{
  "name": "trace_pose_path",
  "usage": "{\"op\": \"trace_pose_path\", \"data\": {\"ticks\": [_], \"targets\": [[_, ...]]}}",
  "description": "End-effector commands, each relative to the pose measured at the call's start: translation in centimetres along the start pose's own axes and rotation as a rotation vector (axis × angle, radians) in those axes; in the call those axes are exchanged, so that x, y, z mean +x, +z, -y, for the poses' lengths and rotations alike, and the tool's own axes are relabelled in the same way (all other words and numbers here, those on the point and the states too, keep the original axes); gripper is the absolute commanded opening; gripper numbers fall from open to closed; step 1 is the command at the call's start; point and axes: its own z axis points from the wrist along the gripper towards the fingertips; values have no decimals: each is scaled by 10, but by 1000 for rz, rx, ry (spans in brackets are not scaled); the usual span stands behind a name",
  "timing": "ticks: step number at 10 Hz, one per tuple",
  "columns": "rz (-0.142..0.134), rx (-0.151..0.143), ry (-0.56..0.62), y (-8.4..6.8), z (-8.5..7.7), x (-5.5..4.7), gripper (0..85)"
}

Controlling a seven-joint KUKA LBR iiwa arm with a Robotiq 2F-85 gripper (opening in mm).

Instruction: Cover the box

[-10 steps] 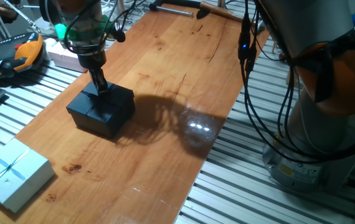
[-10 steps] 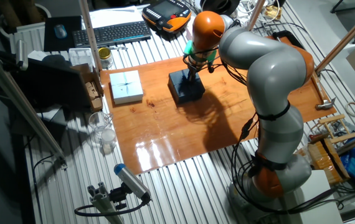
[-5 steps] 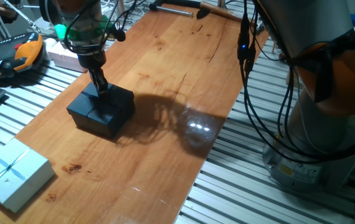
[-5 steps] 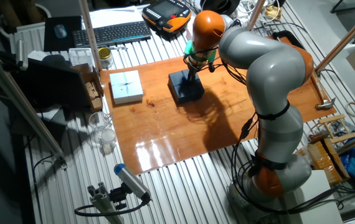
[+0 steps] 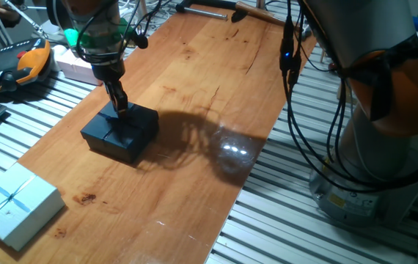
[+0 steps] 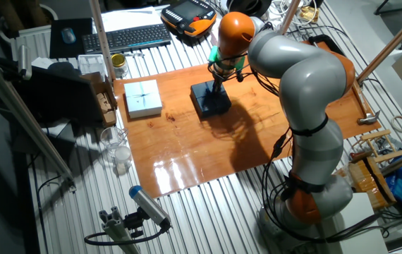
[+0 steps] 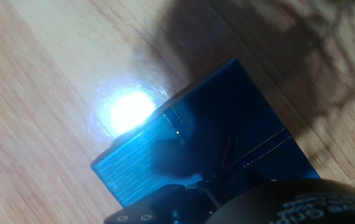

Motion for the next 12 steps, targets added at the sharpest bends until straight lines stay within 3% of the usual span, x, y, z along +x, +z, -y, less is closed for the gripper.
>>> {"op": "trace_pose_path", "data": {"ticks": [1, 3, 7, 12], "targets": [[-1, -6, -8, -2, 0, -1, 340], [-12, -19, -26, -11, 4, -5, 0], [-1, -40, -68, -34, 11, -12, 0], [45, -51, -212, -57, 16, -19, 0]]}}
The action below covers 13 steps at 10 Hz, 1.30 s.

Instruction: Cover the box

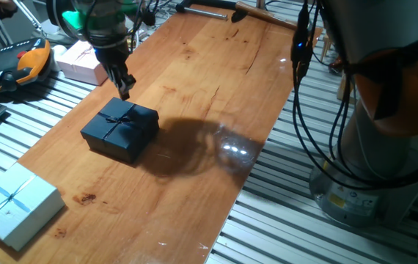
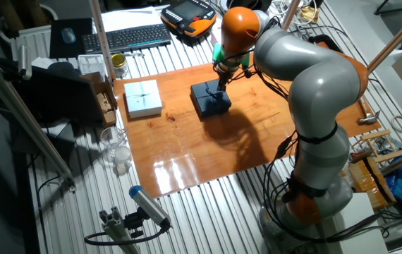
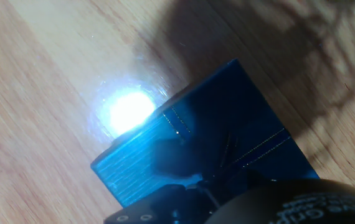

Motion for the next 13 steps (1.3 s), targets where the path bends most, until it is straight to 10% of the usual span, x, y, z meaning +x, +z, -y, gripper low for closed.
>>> {"op": "trace_pose_path", "data": {"ticks": [1, 13], "targets": [[4, 4, -62, -4, 0, -1, 0], [-13, -3, -347, -37, 9, -25, 0]]}}
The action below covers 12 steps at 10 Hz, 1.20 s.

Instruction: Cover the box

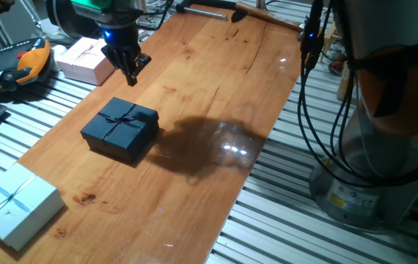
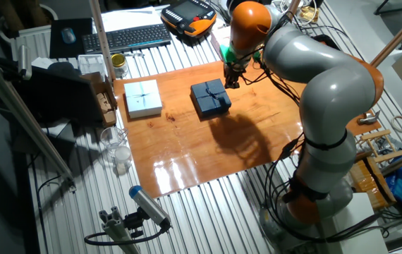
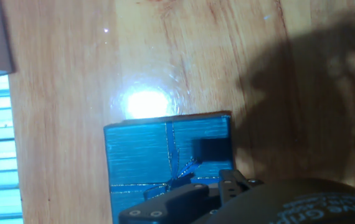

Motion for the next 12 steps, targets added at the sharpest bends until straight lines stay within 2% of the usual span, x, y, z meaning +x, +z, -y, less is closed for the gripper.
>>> {"op": "trace_pose_path", "data": {"ticks": [1, 4, 7, 12], "targets": [[-8, 2, -2, -1, 0, -2, 0], [20, -21, -29, -5, 3, -4, 0], [4, -23, -37, -7, 6, -4, 0], [7, -32, -50, -9, 8, -3, 0]]}}
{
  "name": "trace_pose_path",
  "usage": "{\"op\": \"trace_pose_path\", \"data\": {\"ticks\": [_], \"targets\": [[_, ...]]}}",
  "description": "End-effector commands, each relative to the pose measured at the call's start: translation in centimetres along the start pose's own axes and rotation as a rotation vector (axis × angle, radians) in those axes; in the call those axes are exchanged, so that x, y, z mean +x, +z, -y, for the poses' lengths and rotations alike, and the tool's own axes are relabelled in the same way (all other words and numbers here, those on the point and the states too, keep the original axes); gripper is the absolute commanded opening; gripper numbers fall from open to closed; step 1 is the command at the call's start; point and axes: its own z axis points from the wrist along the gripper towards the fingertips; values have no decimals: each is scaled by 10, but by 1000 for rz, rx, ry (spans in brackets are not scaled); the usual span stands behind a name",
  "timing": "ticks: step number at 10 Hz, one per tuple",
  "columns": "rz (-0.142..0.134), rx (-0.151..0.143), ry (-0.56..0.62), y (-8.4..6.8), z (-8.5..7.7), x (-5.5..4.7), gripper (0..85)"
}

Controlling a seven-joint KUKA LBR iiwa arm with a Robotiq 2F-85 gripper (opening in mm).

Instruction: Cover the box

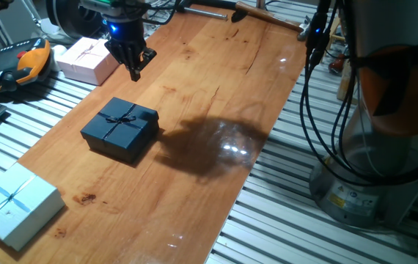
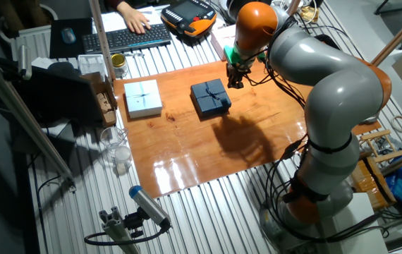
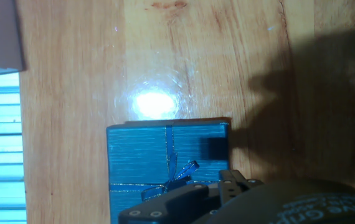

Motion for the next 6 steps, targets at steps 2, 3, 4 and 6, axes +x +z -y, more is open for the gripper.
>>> {"op": "trace_pose_path", "data": {"ticks": [2, 3, 4, 6], "targets": [[1, -2, -3, 0, 0, 0, 0], [0, 0, -1, 0, 0, 0, 0], [0, 0, 2, 0, 0, 0, 0], [-2, 1, 2, 0, 0, 0, 0]]}}
